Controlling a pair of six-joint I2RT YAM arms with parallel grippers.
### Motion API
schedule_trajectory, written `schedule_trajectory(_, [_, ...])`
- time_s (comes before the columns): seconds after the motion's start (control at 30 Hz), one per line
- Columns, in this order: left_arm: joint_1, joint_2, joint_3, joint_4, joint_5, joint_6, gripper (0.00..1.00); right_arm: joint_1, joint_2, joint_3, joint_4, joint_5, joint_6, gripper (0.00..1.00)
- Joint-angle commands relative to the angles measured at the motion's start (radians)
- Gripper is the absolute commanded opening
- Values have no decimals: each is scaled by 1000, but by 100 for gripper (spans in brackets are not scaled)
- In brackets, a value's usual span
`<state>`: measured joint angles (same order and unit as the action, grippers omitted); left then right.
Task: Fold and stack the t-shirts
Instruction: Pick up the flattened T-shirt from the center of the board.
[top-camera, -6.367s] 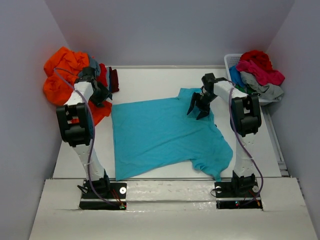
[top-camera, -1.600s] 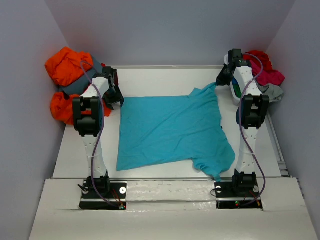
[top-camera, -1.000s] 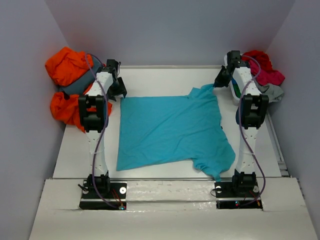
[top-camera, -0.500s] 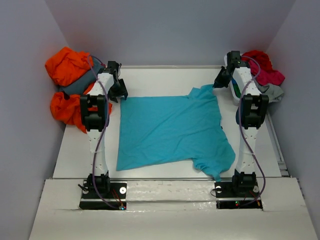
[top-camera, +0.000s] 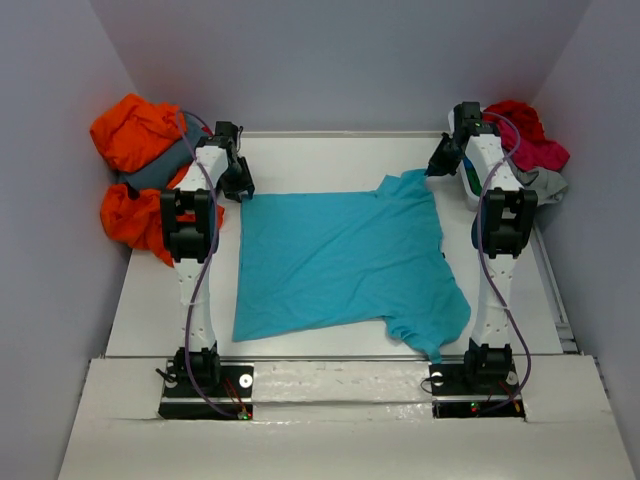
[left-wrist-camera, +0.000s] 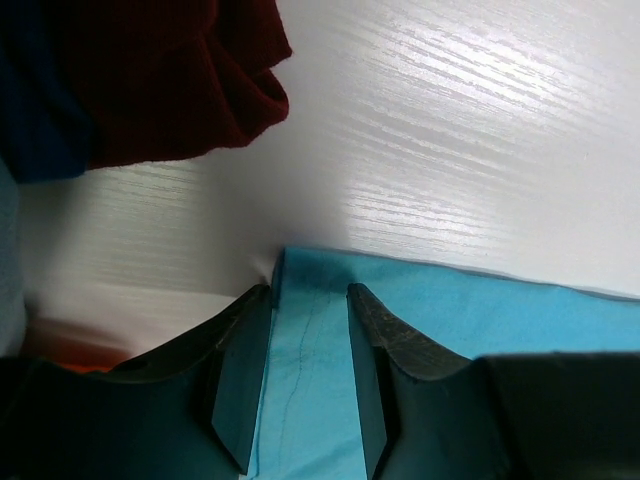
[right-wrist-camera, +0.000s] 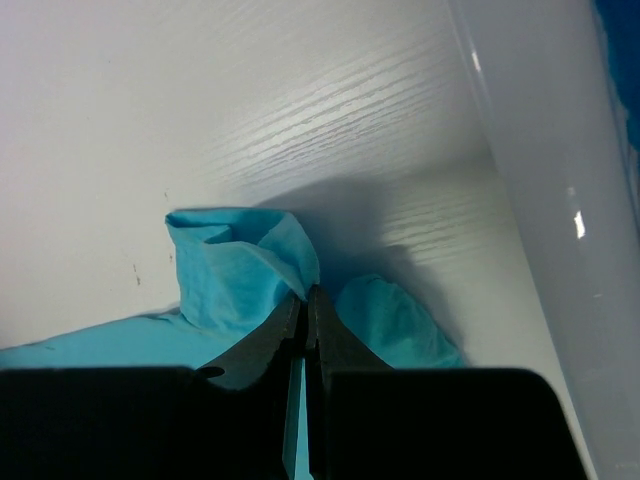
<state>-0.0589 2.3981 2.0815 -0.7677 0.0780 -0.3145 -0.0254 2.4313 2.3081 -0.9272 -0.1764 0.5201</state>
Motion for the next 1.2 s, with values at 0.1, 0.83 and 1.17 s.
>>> schedule_trajectory(0.1, [-21, 61, -5, -5, 54, 23, 42, 1, -48, 17, 2, -15, -14, 7])
schedule_trajectory(0.83, [-21, -10, 77, -10, -7, 29, 6, 1, -54, 209, -1, -80, -31, 7])
schedule_trajectory(1.17, [-21, -50, 160, 21, -20, 26, 6, 1, -41, 218, -10, -104, -25, 7])
